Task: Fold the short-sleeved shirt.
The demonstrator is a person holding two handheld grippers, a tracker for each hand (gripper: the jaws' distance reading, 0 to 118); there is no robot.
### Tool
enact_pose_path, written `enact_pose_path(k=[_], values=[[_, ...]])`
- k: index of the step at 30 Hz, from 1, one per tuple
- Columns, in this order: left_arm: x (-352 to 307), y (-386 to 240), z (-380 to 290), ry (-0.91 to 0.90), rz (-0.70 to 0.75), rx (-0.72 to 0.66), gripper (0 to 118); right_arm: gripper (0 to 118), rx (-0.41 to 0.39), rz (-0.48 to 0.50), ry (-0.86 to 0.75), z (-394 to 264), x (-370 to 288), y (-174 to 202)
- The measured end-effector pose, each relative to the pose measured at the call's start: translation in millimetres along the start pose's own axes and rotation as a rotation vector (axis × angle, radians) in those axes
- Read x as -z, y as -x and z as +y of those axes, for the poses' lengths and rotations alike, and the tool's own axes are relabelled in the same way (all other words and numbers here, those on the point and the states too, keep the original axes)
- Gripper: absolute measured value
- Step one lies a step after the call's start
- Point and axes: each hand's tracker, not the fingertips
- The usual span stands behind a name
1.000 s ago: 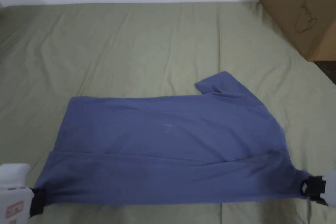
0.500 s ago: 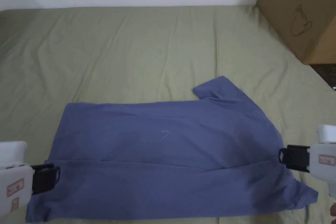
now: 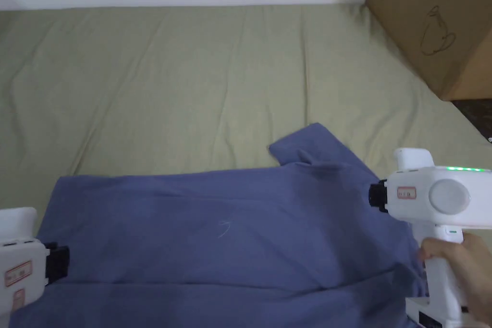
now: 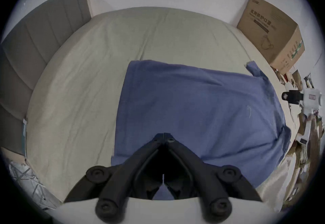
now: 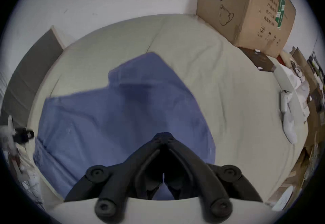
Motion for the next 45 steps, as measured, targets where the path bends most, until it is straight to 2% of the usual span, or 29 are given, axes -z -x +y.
enact_pose_path(k=[1,2,3,4,7,8,9,11,12,13,15,16,17,18,21,25,26,27,28,29,30,36,40,41,42,44,45], values=[[3.9,1.7,4.1,0.006,-0.006,-0.008,0,56,0.0,-0.003,0.033,13.9,12.4,-4.5],[6.2,-2.7,7.4,0.012,-0.004,-0.012,0,84,0.008,-0.023,0.063,28.1,25.3,-8.4],[9.8,-3.3,9.3,0.014,0.0,-0.01,0,96,0.002,-0.041,0.052,41.5,38.7,-13.2],[13.4,-2.8,11.1,0.018,0.005,-0.006,0,96,-0.015,-0.013,0.071,52.3,48.9,-15.6],[25.0,-3.8,14.1,0.042,0.012,-0.006,0,95,-0.058,-0.029,0.097,69.4,78.6,-15.3],[28.9,-2.4,14.8,0.053,0.011,-0.015,0,92,-0.059,-0.073,0.14,73.0,89.6,-16.7],[31.9,-1.1,14.9,0.062,0.011,-0.021,0,85,-0.054,-0.056,0.146,78.9,98.5,-16.0],[36.0,-2.8,14.0,0.074,0.019,-0.029,0,82,-0.011,0.001,0.209,73.2,99.7,-17.1],[36.6,-2.2,13.6,0.08,0.022,-0.028,0,75,-0.04,-0.04,0.18,64.0,108.2,-15.4],[36.6,-1.8,13.3,0.084,0.026,-0.025,0,58,-0.056,-0.045,0.163,63.1,105.1,-12.8],[34.5,-3.7,12.8,0.089,0.043,-0.015,0,8,-0.054,-0.037,0.162,65.0,96.7,-10.0],[33.1,-3.0,12.7,0.086,0.044,-0.008,0,3,-0.062,-0.025,0.157,67.0,91.8,-8.0],[31.6,-0.8,13.7,0.086,0.043,-0.006,0,3,-0.062,0.002,0.142,68.9,87.3,-7.8],[30.4,0.3,14.3,0.087,0.043,-0.007,0,3,-0.016,0.057,0.147,70.4,84.5,-8.4],[28.2,8.8,17.6,0.074,0.054,-0.026,0,3,-0.04,0.019,0.139,72.1,82.3,-3.5],[23.7,16.0,28.8,0.031,0.073,-0.039,0,3,-0.026,0.021,0.142,75.7,80.6,-2.0],[23.9,17.8,34.5,0.003,0.071,-0.057,4,3,-0.026,0.025,0.138,76.4,79.3,-1.6],[26.0,20.5,42.7,-0.014,0.071,-0.07,21,3,-0.025,0.023,0.133,77.1,77.9,-1.4],[29.3,23.7,50.7,-0.032,0.06,-0.077,59,3,-0.026,0.025,0.132,77.0,76.9,-0.3],[37.1,28.2,62.0,-0.03,0.067,-0.083,88,3,-0.027,0.026,0.131,76.9,76.6,-0.2],[48.5,31.5,73.3,-0.015,0.088,-0.09,100,3,-0.029,0.024,0.131,76.5,76.2,-0.2],[111.1,46.1,115.5,0.04,0.137,-0.098,98,3,-0.043,0.017,0.134,71.1,73.4,0.0],[146.6,51.0,117.7,0.099,0.102,-0.169,96,3,-0.025,0.024,0.136,69.9,74.7,-1.4],[150.4,50.8,117.0,0.093,0.121,-0.158,87,3,-0.027,0.021,0.141,69.1,75.1,-0.4],[145.1,45.5,114.5,0.083,0.135,-0.138,68,3,-0.033,0.02,0.145,68.0,75.1,0.9],[133.6,44.3,114.4,0.051,0.143,-0.097,4,3,-0.043,0.02,0.148,66.2,72.0,3.0],[127.5,44.4,115.3,0.037,0.144,-0.09,2,3,-0.049,0.023,0.147,65.4,69.2,4.0]])
